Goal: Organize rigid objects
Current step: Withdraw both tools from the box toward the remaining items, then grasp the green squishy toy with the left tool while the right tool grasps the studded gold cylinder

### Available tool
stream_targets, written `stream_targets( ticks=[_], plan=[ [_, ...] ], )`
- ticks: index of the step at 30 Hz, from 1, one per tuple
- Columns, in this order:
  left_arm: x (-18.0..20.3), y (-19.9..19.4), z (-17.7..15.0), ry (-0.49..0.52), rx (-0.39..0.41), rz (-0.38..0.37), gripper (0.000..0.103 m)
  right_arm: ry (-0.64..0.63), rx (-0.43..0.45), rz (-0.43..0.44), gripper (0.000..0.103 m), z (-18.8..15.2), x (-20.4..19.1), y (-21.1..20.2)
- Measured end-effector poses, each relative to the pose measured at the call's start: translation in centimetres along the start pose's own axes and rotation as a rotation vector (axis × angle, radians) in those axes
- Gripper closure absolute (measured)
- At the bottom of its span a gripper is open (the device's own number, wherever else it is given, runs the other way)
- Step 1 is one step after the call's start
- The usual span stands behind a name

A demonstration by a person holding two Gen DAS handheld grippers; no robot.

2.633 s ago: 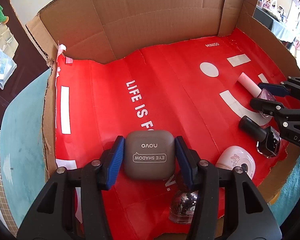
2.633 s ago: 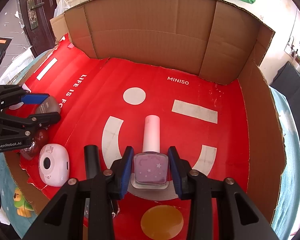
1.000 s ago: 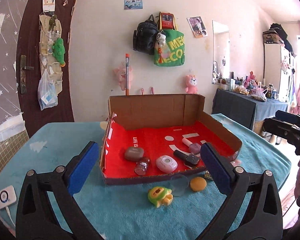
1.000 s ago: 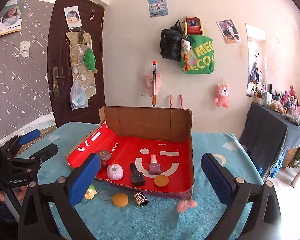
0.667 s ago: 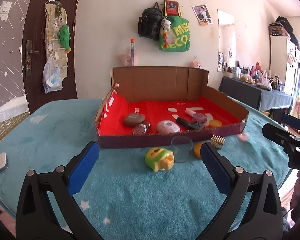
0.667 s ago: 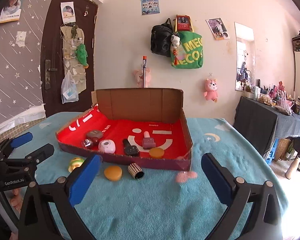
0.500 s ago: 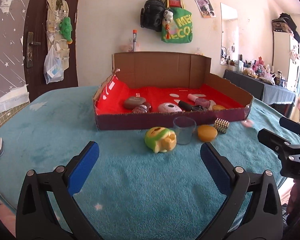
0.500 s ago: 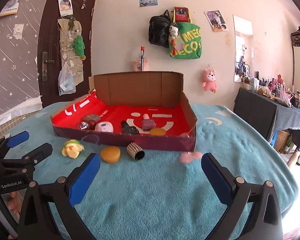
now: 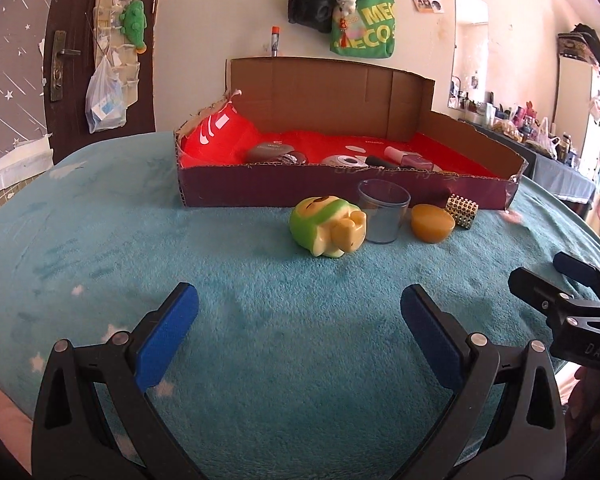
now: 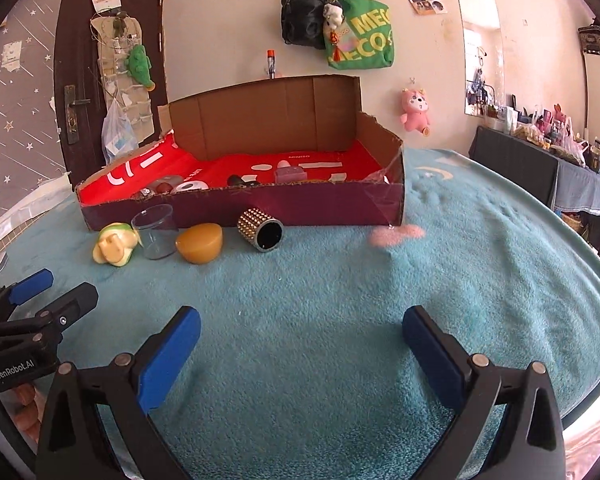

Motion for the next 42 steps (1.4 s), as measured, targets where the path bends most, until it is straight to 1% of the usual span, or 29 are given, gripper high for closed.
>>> stream_targets(
  ticks=[9,12,16,21,25,27,30,32,33,34,36,38,40,41,42],
  plan=[
    [0.2,-0.1,0.6,0.0,-0.012,-0.008,0.0,-0.013,-0.006,-0.002,0.0,0.2,-0.1,0.2],
    [0.5,-0.2,1.4,0.013,-0.001,-0.002,0.0,-0.013,-0.017,0.003,0.0,0.8,0.1,0.5],
    [0.9,0.2,2.7,0.025,-0.018,-0.009,0.0,-0.022,-0.029,0.014,0.0,2.1,0.3,1.0],
    [1.1,1.2,4.1,0.049,-0.072,-0.012,0.0,-0.031,-0.068,0.011,0.0,4.1,0.8,2.0],
    [1.1,2.6,4.9,0.064,-0.156,-0.021,0.0,-0.019,-0.104,0.049,0.0,5.4,1.3,3.1],
    [1.0,3.2,5.2,0.061,-0.187,-0.033,0.0,-0.023,-0.138,0.055,0.0,5.9,1.5,3.9],
    [1.0,3.5,5.6,0.074,-0.203,-0.042,0.001,-0.036,-0.177,0.073,0.003,6.5,1.6,4.9],
    [1.2,3.7,5.8,0.087,-0.21,-0.054,0.005,-0.037,-0.198,0.088,0.008,6.8,1.7,5.6],
    [1.3,3.8,5.9,0.094,-0.215,-0.059,0.006,-0.037,-0.208,0.099,0.008,7.0,1.7,6.0],
    [1.4,4.0,6.0,0.101,-0.223,-0.062,0.01,-0.036,-0.214,0.107,0.009,7.1,1.7,6.3],
    [1.5,4.5,6.1,0.105,-0.242,-0.071,0.017,-0.033,-0.221,0.118,0.013,7.3,1.8,6.8],
    [1.5,4.9,6.3,0.096,-0.261,-0.085,0.024,-0.032,-0.23,0.135,0.021,7.5,1.7,7.4],
    [1.5,5.3,6.4,0.088,-0.28,-0.099,0.026,-0.035,-0.243,0.168,0.026,7.6,1.5,7.9],
    [1.6,5.4,6.5,0.086,-0.287,-0.109,0.035,-0.038,-0.25,0.181,0.028,7.7,1.3,8.1],
    [1.6,5.6,6.5,0.087,-0.301,-0.119,0.041,-0.043,-0.256,0.195,0.029,7.7,1.1,8.4]
  ],
)
Point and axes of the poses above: each gripper's, at about its wrist camera, not at the fingertips, and y roughly the way its jaws point, x to its right, z to its top, the point moved 1 cm from there along y, roughly the way its jaws point, and after that the axes turned 13 degrees about -y, right-handed, at the moved point
